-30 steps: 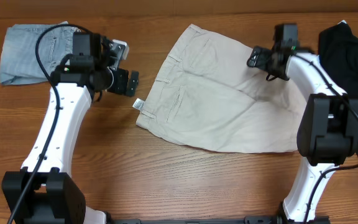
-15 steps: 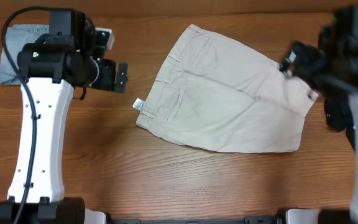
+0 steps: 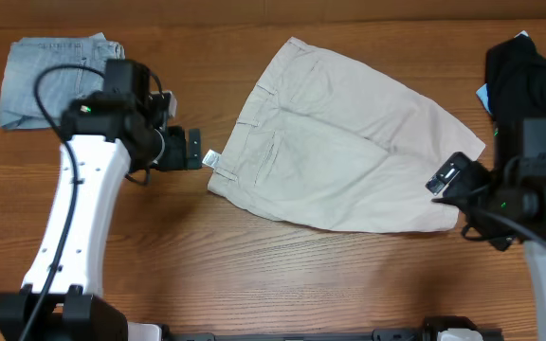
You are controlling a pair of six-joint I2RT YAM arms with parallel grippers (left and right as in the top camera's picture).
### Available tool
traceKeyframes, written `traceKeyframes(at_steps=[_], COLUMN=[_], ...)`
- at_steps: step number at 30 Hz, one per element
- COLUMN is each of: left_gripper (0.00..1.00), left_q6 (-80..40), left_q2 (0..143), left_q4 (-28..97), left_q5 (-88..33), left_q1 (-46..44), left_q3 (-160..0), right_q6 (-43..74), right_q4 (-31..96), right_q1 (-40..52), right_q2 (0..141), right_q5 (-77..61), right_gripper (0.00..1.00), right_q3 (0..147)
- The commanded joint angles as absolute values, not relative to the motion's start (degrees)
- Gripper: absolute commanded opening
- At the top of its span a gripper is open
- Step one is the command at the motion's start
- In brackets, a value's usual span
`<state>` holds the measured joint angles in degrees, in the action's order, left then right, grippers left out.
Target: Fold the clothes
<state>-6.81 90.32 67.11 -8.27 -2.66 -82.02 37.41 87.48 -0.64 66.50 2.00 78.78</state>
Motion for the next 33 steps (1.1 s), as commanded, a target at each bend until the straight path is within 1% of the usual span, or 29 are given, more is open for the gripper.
traceKeyframes(at_steps=[1, 4, 7, 9, 12, 18, 20, 22, 24, 27, 30, 31, 33], left_gripper=[1.0, 1.0, 1.0, 1.0, 1.0, 1.0, 1.0, 0.97, 0.93, 0.88, 0.88, 0.89, 0.89], left_q6=[-12.14, -12.01, -7.44, -5.17, -2.76, 10.17, 13.02, 14.7, 16.49, 17.85, 17.85, 18.04, 18.0], left_q2=[90.26, 90.3, 90.35, 90.59, 91.66, 95.66, 97.12, 98.43, 99.33, 100.77, 102.85, 104.79, 106.74], left_q4=[58.98, 49.91, 41.45, 38.61, 37.3, 32.14, 31.35, 30.44, 29.47, 27.53, 26.09, 26.13, 26.33], left_q5=[-9.26, -9.72, -13.23, -14.09, -14.33, -18.35, -16.58, -14.33, -12.91, -9.3, -5.39, -4.84, -4.84], left_q1=[-3.14, -3.16, -3.22, -3.49, -4.34, -8.19, -10.04, -12.05, -13.58, -15.86, -17.34, -17.82, -17.87], left_q3=[-71.5, -66.04, -62.39, -60.97, -60.47, -60.49, -60.49, -60.49, -60.49, -60.49, -60.49, -60.49, -60.49], right_q6=[42.3, 42.26, 42.3, 42.57, 43.55, 43.24, 43.09, 43.07, 42.35, 42.0, 42.0, 41.98, 41.98], right_q4=[80.82, 74.65, 69.69, 66.87, 64.03, 61.34, 61.08, 60.75, 60.34, 59.86, 59.59, 59.61, 59.57], right_q1=[-0.34, -0.34, -0.34, -0.4, -0.38, -0.38, -0.38, -0.38, -0.38, -0.38, -0.38, -0.38, -0.38], right_q2=[64.14, 64.86, 65.69, 66.04, 66.19, 66.19, 66.19, 66.19, 66.19, 66.19, 66.19, 66.19, 66.19], right_q5=[2.39, 1.85, 1.37, 0.4, -0.38, -0.51, -0.54, -0.49, -0.54, -0.51, -0.51, -0.49, -0.49], right_gripper=[1.0, 1.0, 1.0, 1.0, 1.0, 1.0, 1.0, 1.0, 1.0, 1.0, 1.0, 1.0, 1.0], right_q3=[68.79, 62.0, 55.66, 51.59, 47.92, 46.13, 46.13, 46.13, 46.13, 46.13, 46.13, 46.13, 46.13])
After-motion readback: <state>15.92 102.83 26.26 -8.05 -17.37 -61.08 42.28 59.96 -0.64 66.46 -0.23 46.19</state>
